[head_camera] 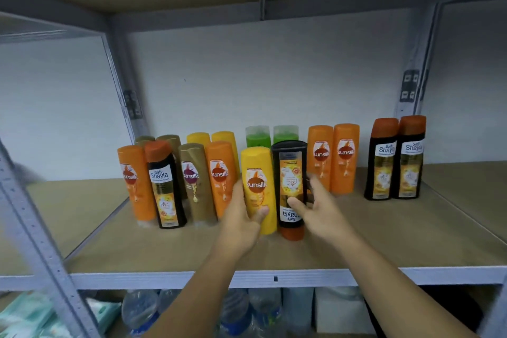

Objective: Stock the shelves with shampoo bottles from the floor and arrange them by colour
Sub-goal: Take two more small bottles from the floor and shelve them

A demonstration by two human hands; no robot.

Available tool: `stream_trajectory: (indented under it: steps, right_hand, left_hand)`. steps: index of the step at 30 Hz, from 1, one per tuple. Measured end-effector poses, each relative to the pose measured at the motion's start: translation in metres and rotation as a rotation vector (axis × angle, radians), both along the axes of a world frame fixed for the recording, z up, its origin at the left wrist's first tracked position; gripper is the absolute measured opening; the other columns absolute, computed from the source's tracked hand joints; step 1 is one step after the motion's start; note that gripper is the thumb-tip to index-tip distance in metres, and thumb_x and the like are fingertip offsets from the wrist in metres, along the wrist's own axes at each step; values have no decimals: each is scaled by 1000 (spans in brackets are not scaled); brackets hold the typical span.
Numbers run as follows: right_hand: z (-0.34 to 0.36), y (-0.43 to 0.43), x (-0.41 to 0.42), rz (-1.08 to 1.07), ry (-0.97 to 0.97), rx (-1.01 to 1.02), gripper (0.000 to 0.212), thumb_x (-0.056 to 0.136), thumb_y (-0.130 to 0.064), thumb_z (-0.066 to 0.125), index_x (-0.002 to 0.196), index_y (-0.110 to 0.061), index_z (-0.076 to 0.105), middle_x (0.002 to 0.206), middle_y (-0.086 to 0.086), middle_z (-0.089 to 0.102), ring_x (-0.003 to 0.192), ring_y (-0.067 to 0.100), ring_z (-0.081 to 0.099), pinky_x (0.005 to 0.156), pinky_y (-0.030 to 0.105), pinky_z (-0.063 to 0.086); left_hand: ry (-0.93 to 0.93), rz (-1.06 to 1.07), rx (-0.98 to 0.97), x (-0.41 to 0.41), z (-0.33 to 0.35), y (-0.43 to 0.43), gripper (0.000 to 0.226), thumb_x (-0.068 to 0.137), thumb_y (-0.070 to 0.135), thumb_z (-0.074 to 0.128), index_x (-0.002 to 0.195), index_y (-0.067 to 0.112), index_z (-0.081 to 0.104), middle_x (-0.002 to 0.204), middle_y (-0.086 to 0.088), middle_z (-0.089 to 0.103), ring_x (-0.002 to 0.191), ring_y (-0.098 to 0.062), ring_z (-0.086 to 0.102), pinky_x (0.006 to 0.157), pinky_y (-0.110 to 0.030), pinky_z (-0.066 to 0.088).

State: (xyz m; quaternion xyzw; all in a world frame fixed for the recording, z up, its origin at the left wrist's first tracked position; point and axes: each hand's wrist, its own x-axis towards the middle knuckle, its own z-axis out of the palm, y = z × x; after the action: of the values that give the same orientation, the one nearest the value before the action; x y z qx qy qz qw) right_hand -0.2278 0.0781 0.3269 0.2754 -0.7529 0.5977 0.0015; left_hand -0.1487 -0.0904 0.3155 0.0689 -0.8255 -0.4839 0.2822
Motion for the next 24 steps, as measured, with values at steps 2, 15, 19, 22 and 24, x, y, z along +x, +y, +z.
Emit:
stream_trajectory:
  steps: [2,15,19,22,24]
  right_hand:
    - [-2,1,-5,26,6,89,72,92,-14,72,144,-44,33,122,-38,49,115,-18,49,103,24,39]
    - [-22,-13,-20,-120,54,216,64,86,-23,79,138,-34,44,137,-11,60,125,11,57,108,42,46]
    - [-37,-15,-28,-153,63,237,64,83,-18,81,136,-28,47,136,-8,61,125,12,56,102,32,44]
    - [-49,-17,-32,-167,67,268,64,83,-17,81,137,-25,48,136,-4,62,125,15,57,103,32,44]
    - [-53,-19,-36,-181,69,264,61,83,-18,81,135,-25,50,132,-4,64,121,15,59,103,37,48]
  left_hand:
    - [-42,-17,-10,-1,-10,-3,81,87,15,77,145,41,28,130,24,50,123,-2,49,103,-28,43]
    - [-174,135,-28,-27,-31,-8,53,83,30,81,122,24,46,116,10,56,108,-14,55,91,-30,45]
    - [-183,204,-23,-38,-36,-7,44,83,36,81,117,24,55,119,4,64,105,-17,59,86,-30,46]
    - [-167,218,-1,-42,-43,-6,45,84,39,79,119,26,53,119,4,65,108,-19,62,86,-32,49]
    - [-148,237,-4,-43,-46,-6,44,85,39,78,119,25,55,119,4,66,107,-18,62,86,-33,50]
